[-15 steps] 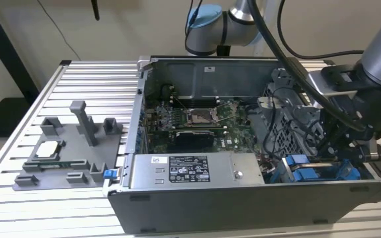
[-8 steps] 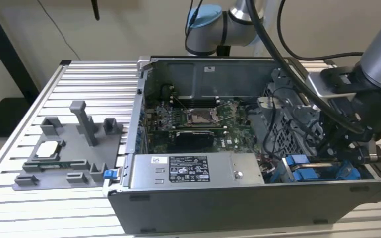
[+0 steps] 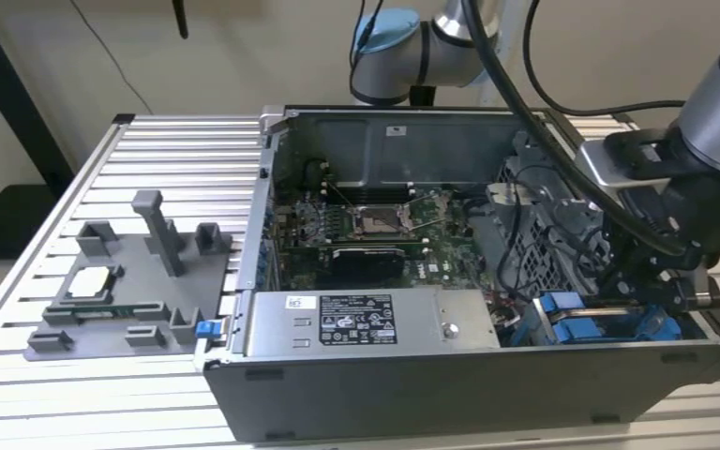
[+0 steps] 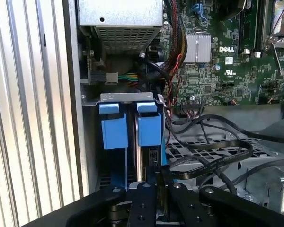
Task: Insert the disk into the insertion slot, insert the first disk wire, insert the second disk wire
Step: 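Insert the second disk wire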
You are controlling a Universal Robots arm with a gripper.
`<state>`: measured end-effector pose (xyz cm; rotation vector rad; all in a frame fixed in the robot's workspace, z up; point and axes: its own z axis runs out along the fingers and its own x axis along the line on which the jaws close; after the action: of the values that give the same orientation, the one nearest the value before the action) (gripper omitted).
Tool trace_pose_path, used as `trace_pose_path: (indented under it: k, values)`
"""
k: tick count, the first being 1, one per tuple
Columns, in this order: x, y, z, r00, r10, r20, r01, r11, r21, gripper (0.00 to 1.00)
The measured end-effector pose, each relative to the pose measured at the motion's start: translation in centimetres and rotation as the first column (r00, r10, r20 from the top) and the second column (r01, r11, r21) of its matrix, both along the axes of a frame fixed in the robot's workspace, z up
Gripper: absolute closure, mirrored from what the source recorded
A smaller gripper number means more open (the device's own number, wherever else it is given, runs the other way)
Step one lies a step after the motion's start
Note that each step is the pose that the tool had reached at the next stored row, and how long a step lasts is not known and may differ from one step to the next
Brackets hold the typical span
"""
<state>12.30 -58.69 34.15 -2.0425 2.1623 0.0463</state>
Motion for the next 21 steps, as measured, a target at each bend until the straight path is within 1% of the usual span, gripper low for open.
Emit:
trace_pose_path:
  k: [7, 12, 16, 19, 20, 21]
  values:
    - [0.0, 0.01, -0.13, 1.0000, 0.000, 0.0002, 0.000, 1.0000, 0.0036, 1.00]
    - [0.0, 0.01, -0.34, 1.0000, 0.000, 0.0023, 0.000, 1.0000, 0.0055, 1.00]
    - [0.0, 0.01, -0.85, 1.0000, 0.000, 0.0041, 0.000, 1.0000, 0.0038, 1.00]
    - [0.0, 0.01, -1.09, 1.0000, 0.000, 0.0043, 0.000, 1.0000, 0.0058, 1.00]
    - [0.0, 0.02, -1.13, 1.0000, 0.000, 0.0040, 0.000, 1.0000, 0.0072, 0.00]
    - [0.0, 0.01, -1.05, 1.0000, 0.000, 0.0027, 0.000, 1.0000, 0.0073, 0.00]
